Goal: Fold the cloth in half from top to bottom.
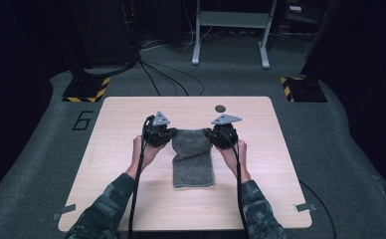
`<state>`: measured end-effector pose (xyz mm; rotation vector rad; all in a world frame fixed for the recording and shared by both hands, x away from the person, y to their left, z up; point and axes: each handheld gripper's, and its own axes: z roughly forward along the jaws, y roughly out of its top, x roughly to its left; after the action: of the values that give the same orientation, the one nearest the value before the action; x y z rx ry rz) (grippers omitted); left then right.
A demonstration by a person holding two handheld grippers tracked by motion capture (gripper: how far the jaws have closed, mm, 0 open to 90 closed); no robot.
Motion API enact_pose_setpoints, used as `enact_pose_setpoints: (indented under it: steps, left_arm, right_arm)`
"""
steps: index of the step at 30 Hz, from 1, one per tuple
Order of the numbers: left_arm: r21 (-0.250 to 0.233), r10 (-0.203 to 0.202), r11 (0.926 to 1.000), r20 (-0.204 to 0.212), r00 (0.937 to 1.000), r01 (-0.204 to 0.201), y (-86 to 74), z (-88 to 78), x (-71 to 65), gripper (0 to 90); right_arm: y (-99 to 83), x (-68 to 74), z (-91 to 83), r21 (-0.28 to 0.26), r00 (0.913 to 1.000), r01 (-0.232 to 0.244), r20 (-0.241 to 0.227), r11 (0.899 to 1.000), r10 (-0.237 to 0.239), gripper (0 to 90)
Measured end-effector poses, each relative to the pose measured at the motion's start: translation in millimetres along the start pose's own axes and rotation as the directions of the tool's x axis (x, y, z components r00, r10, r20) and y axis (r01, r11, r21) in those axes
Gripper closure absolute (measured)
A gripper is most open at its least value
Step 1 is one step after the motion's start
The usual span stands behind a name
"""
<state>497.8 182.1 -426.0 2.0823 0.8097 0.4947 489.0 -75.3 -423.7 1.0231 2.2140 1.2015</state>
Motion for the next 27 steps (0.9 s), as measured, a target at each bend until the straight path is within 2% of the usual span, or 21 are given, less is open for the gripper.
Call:
enact_pose_setpoints:
  steps: [2,4,8,10,13,14,17,21,22,27]
  left_arm:
    - [-0.001,-0.001,1.0000,-0.011,0.9999,0.001,0.0,2.1,2.9,84.5]
    - [-0.010,-0.004,0.9999,-0.026,0.9997,0.003,3.1,4.9,6.8,84.7]
    - [-0.024,-0.014,0.9996,-0.064,0.9979,0.013,12.3,16.8,19.6,84.7]
    - [-0.009,-0.023,0.9997,-0.073,0.9971,0.022,15.4,27.1,26.9,84.8]
    - [0.010,-0.001,1.0000,-0.092,0.9958,0.002,15.5,36.0,30.9,84.7]
    - [0.022,0.012,0.9997,-0.096,0.9953,-0.010,15.0,39.5,32.9,84.6]
    - [0.031,0.009,0.9995,-0.086,0.9963,-0.006,14.2,43.9,36.0,84.4]
    - [0.026,0.020,0.9995,-0.070,0.9974,-0.018,13.4,41.3,34.8,84.2]
    - [0.018,0.031,0.9994,-0.073,0.9969,-0.030,12.9,38.8,32.7,84.2]
    - [0.001,0.052,0.9986,-0.058,0.9969,-0.052,10.4,26.3,22.3,84.0]
  right_arm:
    - [-0.6,-0.1,1.8,-0.001,1.0000,0.007,-0.002,1.000,-0.007,84.4]
    - [3.1,-1.0,7.2,-0.005,0.9999,0.008,0.015,1.000,-0.008,84.6]
    - [9.5,-5.8,18.8,-0.002,0.9995,-0.006,0.031,1.000,0.006,84.7]
    - [12.3,-9.9,26.7,0.004,0.9990,-0.017,0.041,1.000,0.017,84.7]
    - [13.7,-15.0,37.1,0.012,0.9980,-0.035,0.052,0.999,0.034,84.7]
    - [14.0,-17.5,40.1,0.014,0.9983,-0.022,0.053,1.000,0.022,84.7]
    - [11.9,-22.1,46.6,0.019,0.9979,-0.039,0.052,0.999,0.038,84.6]
    - [9.3,-21.9,43.8,0.017,0.9978,-0.049,0.047,0.999,0.048,84.6]
    - [8.7,-22.2,42.5,0.013,0.9984,-0.033,0.046,0.999,0.032,84.6]
    - [2.4,-13.8,29.5,-0.006,0.9994,-0.017,0.029,1.000,0.018,84.6]
